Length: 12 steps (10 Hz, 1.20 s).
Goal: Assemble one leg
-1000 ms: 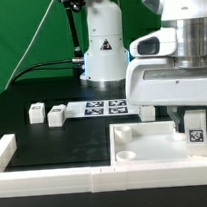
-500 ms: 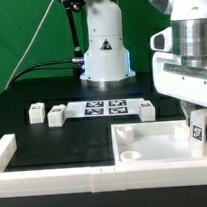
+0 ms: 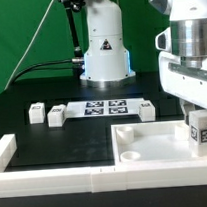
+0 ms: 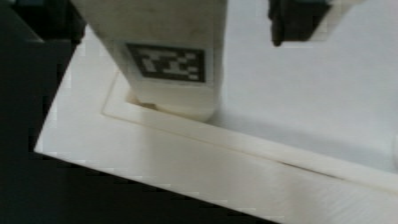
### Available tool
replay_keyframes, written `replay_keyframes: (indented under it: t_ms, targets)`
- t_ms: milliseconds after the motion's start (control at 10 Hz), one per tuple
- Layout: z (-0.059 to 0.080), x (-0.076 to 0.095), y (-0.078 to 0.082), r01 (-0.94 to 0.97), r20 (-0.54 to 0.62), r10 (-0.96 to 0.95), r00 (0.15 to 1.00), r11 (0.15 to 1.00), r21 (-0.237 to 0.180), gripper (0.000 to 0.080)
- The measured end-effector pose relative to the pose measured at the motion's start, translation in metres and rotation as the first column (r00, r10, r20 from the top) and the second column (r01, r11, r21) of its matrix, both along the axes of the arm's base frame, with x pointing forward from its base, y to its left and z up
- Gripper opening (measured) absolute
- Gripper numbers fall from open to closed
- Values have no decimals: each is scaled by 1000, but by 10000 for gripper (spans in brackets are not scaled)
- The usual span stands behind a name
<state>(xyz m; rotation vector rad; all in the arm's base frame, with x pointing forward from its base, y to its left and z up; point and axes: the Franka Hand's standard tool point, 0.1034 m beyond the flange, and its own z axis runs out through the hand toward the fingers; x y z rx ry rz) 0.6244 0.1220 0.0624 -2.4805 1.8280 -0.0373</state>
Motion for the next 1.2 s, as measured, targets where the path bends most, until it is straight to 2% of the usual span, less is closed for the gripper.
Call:
replay_keyframes:
  t_ms: [100,200,500,800,900,1100,1200]
  targets:
    - [1,1,0,-51,6,51,999,999,-3,590]
    - [1,1,2,-183,10,183,983,983,-11,637]
    - [2,1,3,-503,17,504,864,864,-32,646]
    - [1,1,0,-737,13,738,675,674,-55,649]
    - [1,2,-1,-818,6,820,572,571,-66,649]
    - [1,2,-2,-894,-4,897,442,440,-77,649]
    - [1,2,-3,-936,-15,938,345,343,-85,649]
